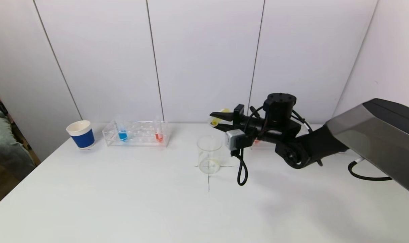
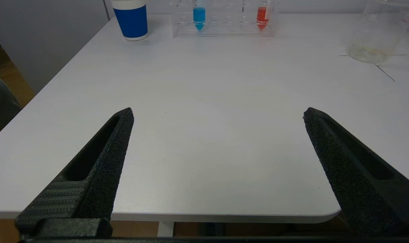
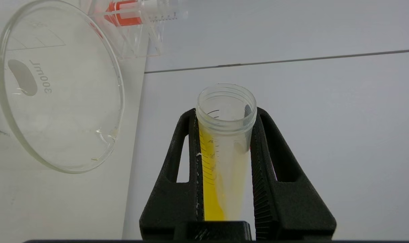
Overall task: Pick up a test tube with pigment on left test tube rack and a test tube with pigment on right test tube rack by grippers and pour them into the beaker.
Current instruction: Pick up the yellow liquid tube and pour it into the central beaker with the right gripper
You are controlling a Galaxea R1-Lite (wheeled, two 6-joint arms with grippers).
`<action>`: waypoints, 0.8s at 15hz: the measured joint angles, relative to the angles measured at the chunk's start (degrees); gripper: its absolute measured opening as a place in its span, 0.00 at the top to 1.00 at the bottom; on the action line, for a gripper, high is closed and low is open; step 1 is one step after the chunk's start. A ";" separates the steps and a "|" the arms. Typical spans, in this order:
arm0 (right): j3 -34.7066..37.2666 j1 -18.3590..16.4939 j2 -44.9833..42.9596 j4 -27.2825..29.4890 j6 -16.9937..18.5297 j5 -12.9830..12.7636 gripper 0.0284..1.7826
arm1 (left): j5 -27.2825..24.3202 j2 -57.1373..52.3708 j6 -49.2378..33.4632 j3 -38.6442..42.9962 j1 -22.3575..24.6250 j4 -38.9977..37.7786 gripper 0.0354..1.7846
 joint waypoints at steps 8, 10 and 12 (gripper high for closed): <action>1.05 -0.09 -0.04 0.09 -3.84 -0.27 0.75 | 0.00 0.00 0.00 0.00 0.00 0.02 0.01; 1.10 -0.15 -0.17 0.41 -5.73 -0.46 0.75 | 0.00 0.00 0.00 0.00 0.00 0.02 0.01; 1.21 -0.33 -0.37 1.24 -7.28 -0.54 0.75 | -0.02 0.00 -0.02 0.00 0.00 0.02 0.01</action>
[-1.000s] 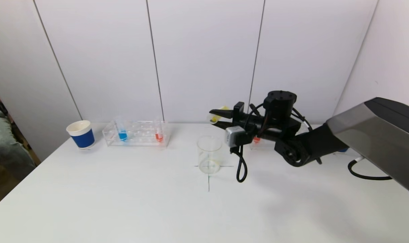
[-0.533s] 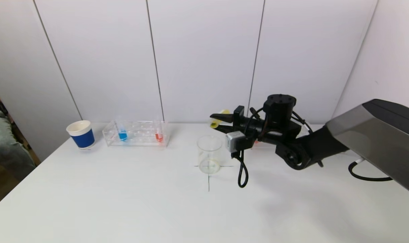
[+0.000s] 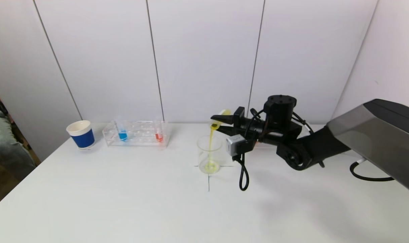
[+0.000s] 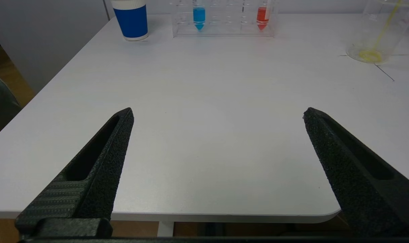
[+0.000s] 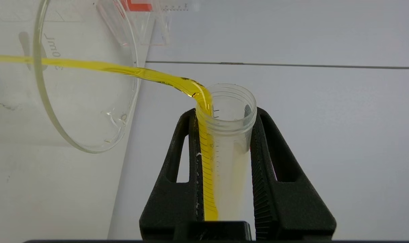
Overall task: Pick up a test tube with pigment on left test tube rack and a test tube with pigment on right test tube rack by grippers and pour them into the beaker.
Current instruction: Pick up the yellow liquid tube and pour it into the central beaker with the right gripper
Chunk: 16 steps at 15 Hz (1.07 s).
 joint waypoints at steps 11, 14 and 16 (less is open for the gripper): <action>-0.24 -0.34 -1.21 2.90 -5.07 -0.50 0.75 | 0.00 0.00 0.00 0.00 -0.02 -0.02 0.01; -0.39 -0.26 -1.73 3.80 -6.07 -1.61 0.75 | -0.02 0.00 0.00 0.00 0.00 0.00 0.01; -0.63 -0.22 -1.90 5.00 -7.69 -1.68 0.75 | 0.00 0.00 0.00 0.00 0.00 0.00 0.01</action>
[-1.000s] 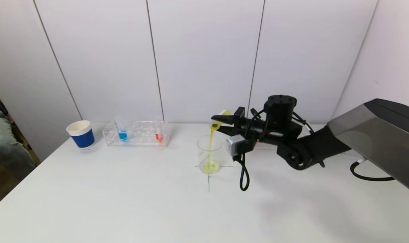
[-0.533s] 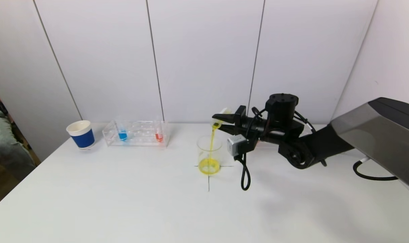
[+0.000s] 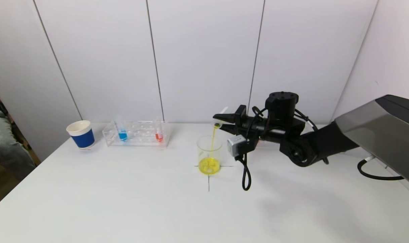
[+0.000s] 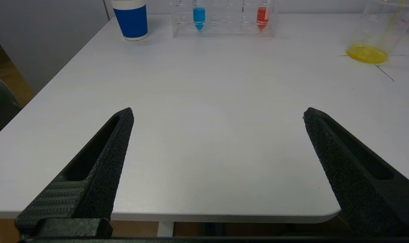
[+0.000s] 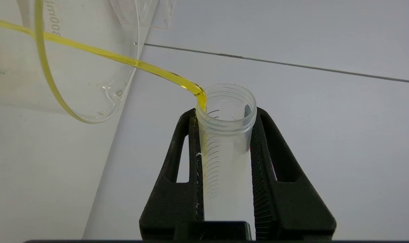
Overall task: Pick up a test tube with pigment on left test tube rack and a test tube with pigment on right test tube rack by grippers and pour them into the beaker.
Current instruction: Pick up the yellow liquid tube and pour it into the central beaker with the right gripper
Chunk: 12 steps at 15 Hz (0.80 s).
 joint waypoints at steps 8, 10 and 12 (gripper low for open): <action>-2.04 0.94 -0.46 4.95 -4.72 -1.02 0.75 | 0.02 0.00 0.02 0.00 0.00 0.00 0.01; -2.12 1.01 -0.91 6.52 -6.38 -1.13 0.75 | 0.00 0.00 0.02 -0.02 0.00 0.00 0.01; -2.15 1.05 -1.23 7.00 -7.86 -1.13 0.75 | 0.02 0.00 0.00 -0.02 0.00 0.00 0.01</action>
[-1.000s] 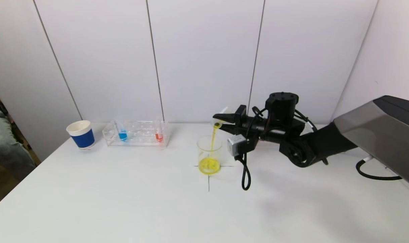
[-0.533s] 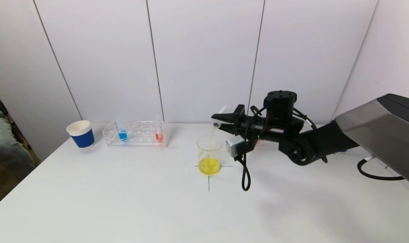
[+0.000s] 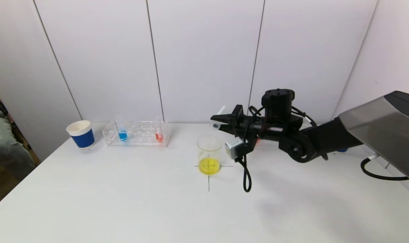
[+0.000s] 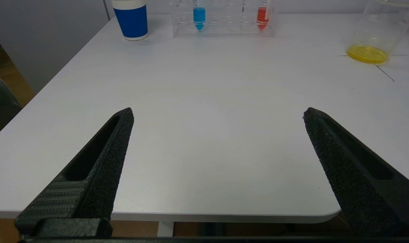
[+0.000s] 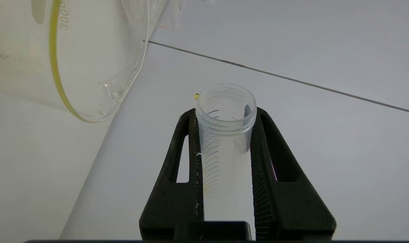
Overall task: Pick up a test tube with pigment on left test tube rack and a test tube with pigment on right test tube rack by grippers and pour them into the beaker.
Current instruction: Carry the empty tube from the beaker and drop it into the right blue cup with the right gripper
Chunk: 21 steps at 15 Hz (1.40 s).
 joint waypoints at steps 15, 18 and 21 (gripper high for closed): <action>1.21 1.95 -2.90 -15.58 39.86 -12.57 0.75 | -0.02 0.00 -0.02 0.00 0.00 -0.02 0.01; 1.84 2.08 -5.49 -15.43 55.38 -22.20 0.75 | -0.02 0.00 -0.02 0.00 0.00 0.00 0.01; 2.19 1.89 -7.81 -14.73 68.04 -29.17 0.75 | 0.00 0.00 0.00 0.00 0.00 0.00 0.01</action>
